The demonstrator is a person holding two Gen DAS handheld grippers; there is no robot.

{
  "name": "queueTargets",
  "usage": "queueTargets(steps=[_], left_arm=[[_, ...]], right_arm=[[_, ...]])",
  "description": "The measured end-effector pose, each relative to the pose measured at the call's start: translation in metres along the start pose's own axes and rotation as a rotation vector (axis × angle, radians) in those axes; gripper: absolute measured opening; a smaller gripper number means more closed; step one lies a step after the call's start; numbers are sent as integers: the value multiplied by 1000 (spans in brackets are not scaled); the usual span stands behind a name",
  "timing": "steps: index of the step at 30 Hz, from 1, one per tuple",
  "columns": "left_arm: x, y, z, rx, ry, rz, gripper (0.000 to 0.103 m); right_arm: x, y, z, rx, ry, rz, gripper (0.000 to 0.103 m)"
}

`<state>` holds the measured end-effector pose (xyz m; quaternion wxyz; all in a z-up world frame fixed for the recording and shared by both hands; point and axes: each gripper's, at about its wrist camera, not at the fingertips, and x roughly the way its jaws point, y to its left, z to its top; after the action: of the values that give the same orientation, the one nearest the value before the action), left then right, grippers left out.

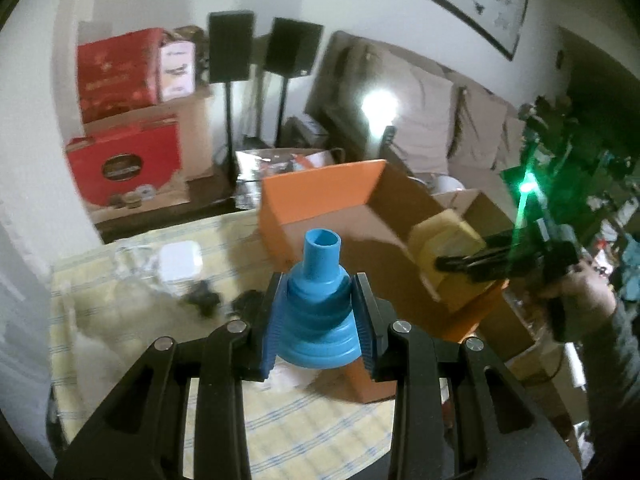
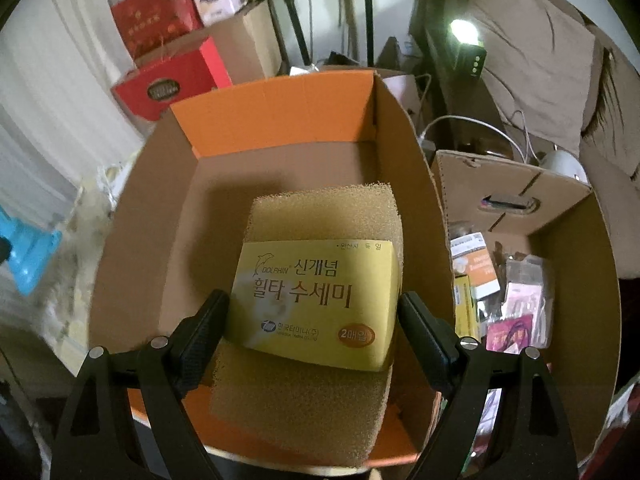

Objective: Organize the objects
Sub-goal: 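Carry the sponge into the orange box and open the right gripper, then lower the blue funnel into the orange box and open the left gripper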

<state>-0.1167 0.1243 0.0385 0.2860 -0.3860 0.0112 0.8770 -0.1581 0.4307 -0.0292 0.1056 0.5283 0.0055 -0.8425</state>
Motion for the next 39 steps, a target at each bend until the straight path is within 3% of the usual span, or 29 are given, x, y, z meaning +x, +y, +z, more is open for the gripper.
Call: queueTargets(steps=[3, 10, 14, 19, 28, 39], left_arm=[[18, -22, 3, 16, 18, -31, 31], [58, -61, 1, 53, 80, -62, 31], [74, -71, -6, 72, 115, -61, 31], [88, -82, -8, 82, 155, -56, 31], [124, -110, -16, 85, 215, -56, 30], [137, -122, -21, 70, 246, -65, 34]], right_arm=[[10, 4, -2, -35, 19, -5, 87], [31, 13, -12, -137, 79, -138, 90], [28, 16, -16, -184, 66, -190, 90], [-2, 11, -20, -143, -7, -148, 91], [-68, -18, -37, 111, -176, -15, 92], [-81, -32, -54, 164, -187, -37, 92]])
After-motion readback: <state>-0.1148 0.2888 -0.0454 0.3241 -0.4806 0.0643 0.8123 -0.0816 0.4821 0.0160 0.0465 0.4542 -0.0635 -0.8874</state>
